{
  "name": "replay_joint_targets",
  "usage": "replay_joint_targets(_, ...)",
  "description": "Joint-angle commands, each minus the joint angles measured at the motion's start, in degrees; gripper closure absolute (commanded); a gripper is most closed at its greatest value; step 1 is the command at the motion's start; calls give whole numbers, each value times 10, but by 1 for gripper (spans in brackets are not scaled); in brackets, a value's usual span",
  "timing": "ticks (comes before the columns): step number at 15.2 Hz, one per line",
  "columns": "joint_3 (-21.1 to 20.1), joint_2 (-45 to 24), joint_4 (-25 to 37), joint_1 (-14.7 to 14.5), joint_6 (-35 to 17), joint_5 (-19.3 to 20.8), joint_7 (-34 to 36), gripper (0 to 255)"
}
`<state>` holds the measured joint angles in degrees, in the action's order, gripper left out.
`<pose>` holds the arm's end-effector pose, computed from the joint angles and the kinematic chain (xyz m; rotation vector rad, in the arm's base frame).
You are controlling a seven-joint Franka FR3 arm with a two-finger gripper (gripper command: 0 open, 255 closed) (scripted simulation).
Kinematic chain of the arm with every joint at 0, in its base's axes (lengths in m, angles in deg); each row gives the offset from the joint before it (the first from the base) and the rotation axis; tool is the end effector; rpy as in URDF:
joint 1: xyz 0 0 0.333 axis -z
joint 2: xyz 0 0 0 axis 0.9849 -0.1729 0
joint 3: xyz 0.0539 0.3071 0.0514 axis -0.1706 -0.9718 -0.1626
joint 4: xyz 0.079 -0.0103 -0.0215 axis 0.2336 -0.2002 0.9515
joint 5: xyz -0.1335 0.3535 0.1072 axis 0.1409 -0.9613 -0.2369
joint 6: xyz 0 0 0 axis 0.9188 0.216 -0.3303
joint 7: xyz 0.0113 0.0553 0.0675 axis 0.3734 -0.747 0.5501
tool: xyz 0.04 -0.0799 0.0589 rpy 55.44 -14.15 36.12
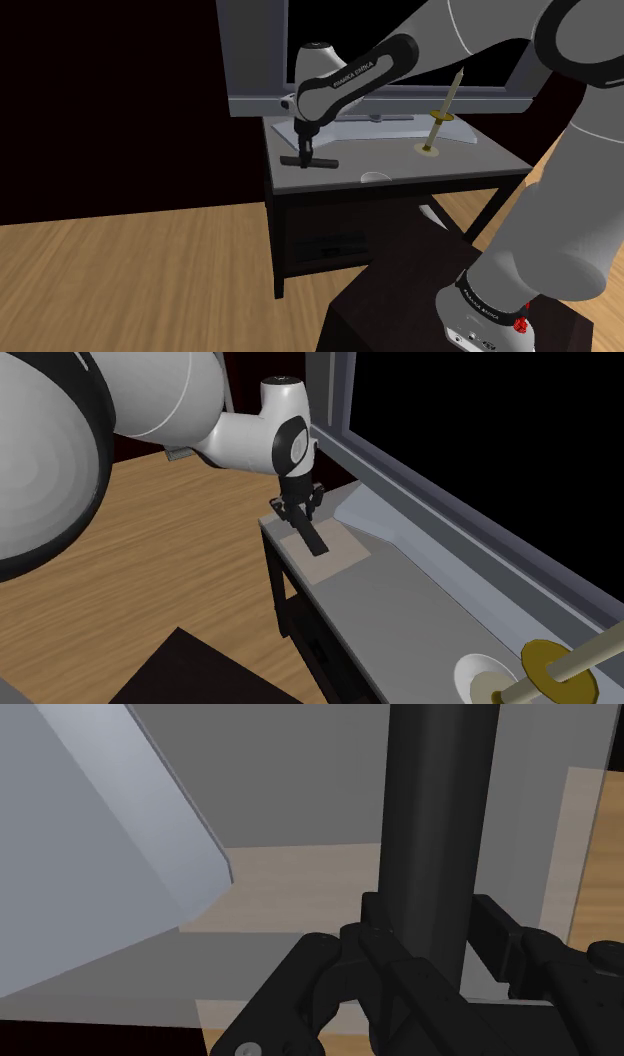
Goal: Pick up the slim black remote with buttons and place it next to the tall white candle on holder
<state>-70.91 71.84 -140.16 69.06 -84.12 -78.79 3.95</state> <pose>0.5658 0.0716 0.3450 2.7253 1.4204 0.0713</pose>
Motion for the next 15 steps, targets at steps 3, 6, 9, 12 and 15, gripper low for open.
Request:
replay_joint_targets(3,0,18,12,0,30,0,-1,255)
replay_joint_targets(6,0,30,22,-1,52,0,-2,255)
replay_joint_targets(9,0,40,33,-1,73,0,-2,255)
replay_joint_targets(12,0,50,46,-1,95,0,-3,255)
replay_joint_targets(15,0,58,59,-1,117,0,-4,255)
